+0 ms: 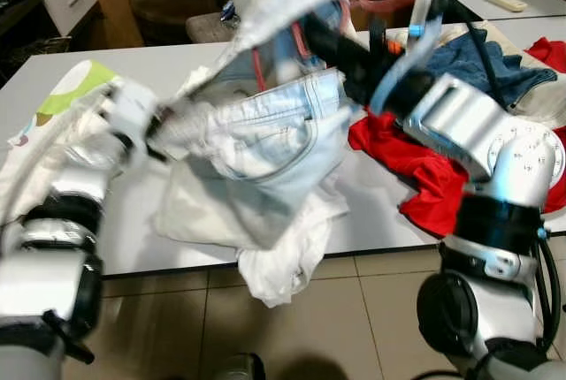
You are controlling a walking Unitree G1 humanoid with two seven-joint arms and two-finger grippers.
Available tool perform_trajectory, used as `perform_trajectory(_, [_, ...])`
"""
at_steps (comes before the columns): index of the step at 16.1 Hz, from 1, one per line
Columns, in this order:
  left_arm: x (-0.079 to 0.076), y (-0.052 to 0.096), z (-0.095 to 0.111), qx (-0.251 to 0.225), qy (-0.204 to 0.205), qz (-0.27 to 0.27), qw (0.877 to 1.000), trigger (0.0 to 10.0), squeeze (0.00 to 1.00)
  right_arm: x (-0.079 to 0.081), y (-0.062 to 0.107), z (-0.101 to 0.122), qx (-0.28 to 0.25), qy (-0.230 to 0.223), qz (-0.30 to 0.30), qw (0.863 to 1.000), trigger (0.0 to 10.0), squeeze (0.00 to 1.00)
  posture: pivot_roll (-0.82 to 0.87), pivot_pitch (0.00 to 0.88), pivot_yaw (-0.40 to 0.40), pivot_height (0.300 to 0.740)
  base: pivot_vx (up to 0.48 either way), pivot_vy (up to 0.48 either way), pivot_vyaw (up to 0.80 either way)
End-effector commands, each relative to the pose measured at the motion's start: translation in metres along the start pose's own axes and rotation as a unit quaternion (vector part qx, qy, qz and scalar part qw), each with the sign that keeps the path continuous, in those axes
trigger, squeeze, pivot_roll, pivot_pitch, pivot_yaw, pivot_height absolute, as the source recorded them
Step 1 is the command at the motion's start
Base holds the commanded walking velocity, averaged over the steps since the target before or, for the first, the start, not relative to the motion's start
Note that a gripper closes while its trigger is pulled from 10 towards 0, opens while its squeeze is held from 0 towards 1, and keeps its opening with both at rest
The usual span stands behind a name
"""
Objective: Hang hanger
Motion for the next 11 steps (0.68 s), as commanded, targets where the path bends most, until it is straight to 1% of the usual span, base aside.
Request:
perform_trajectory(1, [-0.004, 0.001, -0.001, -0.007, 0.008, -0.014, 1.000, 10.0, 0.00, 0.022, 0.003, 0.019, -0.035, 0.002, 0.043, 0.998, 10.0, 0.00, -0.08, 0.000, 0.070, 0.740, 0.000, 0.000, 0.00])
perform_trajectory(2, [-0.022, 0.000, -0.003, -0.027, 0.032, -0.042, 0.998, 10.0, 0.00, 0.029, 0.001, 0.023, -0.036, 0.013, 0.041, 0.998, 10.0, 0.00, -0.08, 0.000, 0.068, 0.740, 0.000, 0.000, 0.00])
perform_trajectory(3, [-0.032, 0.001, -0.001, -0.049, 0.052, -0.063, 0.995, 10.0, 0.00, 0.034, 0.000, 0.026, -0.033, 0.026, 0.040, 0.998, 10.0, 0.00, -0.08, 0.000, 0.069, 0.740, 0.000, 0.000, 0.00])
perform_trajectory(4, [-0.035, 0.003, 0.001, -0.063, 0.061, -0.069, 0.994, 10.0, 0.00, 0.035, 0.000, 0.028, -0.034, 0.036, 0.037, 0.998, 10.0, 0.00, -0.08, 0.000, 0.069, 0.740, 0.000, 0.000, 0.00])
perform_trajectory(5, [-0.030, 0.009, 0.005, -0.087, 0.072, -0.061, 0.992, 10.0, 0.00, 0.038, 0.000, 0.036, -0.042, 0.057, 0.030, 0.997, 10.0, 0.00, -0.08, 0.000, 0.068, 0.740, 0.000, 0.000, 0.80])
perform_trajectory(6, [-0.019, 0.014, 0.006, -0.099, 0.079, -0.036, 0.991, 10.0, 0.00, 0.048, -0.001, 0.040, -0.047, 0.069, 0.049, 0.995, 10.0, 0.00, -0.08, 0.000, 0.066, 0.740, 0.000, 0.000, 0.80])
perform_trajectory(7, [-0.015, 0.016, 0.007, -0.102, 0.083, -0.027, 0.991, 10.0, 0.00, 0.052, 0.000, 0.040, -0.048, 0.072, 0.058, 0.995, 10.0, 0.00, -0.08, 0.000, 0.066, 0.740, 0.000, 0.000, 0.80])
perform_trajectory(8, [0.001, 0.029, 0.009, -0.124, 0.100, -0.001, 0.987, 10.0, 0.00, 0.069, 0.000, 0.042, -0.048, 0.081, 0.093, 0.991, 10.0, 0.00, -0.08, 0.000, 0.065, 0.740, 0.000, 0.000, 0.79])
perform_trajectory(9, [0.010, 0.037, 0.012, -0.140, 0.115, 0.013, 0.983, 10.0, 0.00, 0.077, 0.000, 0.042, -0.047, 0.084, 0.110, 0.989, 10.0, 0.00, -0.07, 0.000, 0.064, 0.740, 0.000, 0.000, 0.79])
perform_trajectory(10, [0.014, 0.042, 0.013, -0.148, 0.120, 0.018, 0.982, 10.0, 0.00, 0.082, 0.000, 0.042, -0.047, 0.087, 0.119, 0.988, 10.0, 0.00, -0.07, 0.000, 0.064, 0.740, 0.000, 0.000, 0.79])
perform_trajectory(11, [0.025, 0.058, 0.011, -0.159, 0.124, 0.030, 0.979, 10.0, 0.00, 0.097, 0.001, 0.044, -0.048, 0.102, 0.146, 0.983, 10.0, 0.00, -0.06, 0.000, 0.065, 0.740, 0.000, 0.000, 0.79])
Point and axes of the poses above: a point about 5 cm out from each wrist's last joint towards the gripper, its own y axis pointing back from the gripper into the wrist, its own z axis along the axis of the wrist's last joint, x = y × z, the point moved 5 cm from there along -y, pointing out of the wrist towards the gripper, and after that the axes turned 4 degrees about -y, right-handed, at the moved point
